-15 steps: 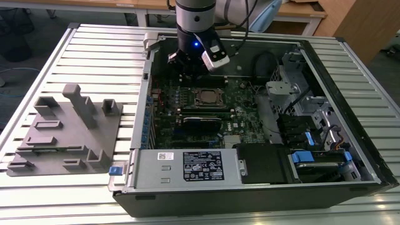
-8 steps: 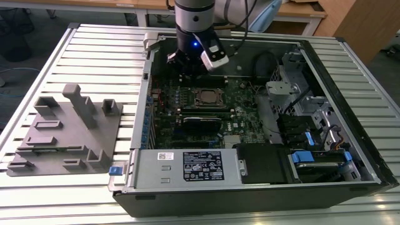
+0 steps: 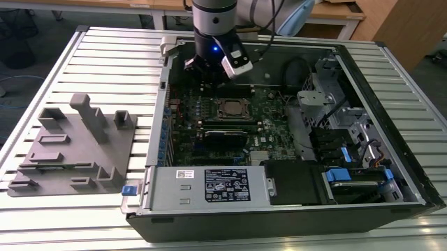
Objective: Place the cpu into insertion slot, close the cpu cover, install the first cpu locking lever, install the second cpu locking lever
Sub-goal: 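Install the first cpu locking lever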
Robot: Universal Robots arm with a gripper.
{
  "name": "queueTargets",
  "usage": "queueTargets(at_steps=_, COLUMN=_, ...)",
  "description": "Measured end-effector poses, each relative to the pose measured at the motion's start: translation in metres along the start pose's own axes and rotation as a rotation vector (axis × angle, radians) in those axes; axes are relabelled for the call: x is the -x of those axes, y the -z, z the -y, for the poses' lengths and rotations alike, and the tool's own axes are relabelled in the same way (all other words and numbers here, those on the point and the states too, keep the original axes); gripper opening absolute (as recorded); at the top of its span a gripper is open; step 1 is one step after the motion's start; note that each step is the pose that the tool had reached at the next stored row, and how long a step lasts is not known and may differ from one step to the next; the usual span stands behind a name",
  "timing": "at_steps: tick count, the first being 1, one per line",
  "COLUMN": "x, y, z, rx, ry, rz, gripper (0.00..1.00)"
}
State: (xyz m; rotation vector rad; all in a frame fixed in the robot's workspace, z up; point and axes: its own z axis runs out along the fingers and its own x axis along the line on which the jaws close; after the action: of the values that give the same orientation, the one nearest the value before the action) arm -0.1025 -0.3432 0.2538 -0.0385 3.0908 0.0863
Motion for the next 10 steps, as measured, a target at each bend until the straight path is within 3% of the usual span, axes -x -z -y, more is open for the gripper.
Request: queueTargets(at_steps=10, x=-0.0003, y=0.0015, z=-0.0001, rx=0.0, ry=0.0, rz=0.0, gripper=0.11)
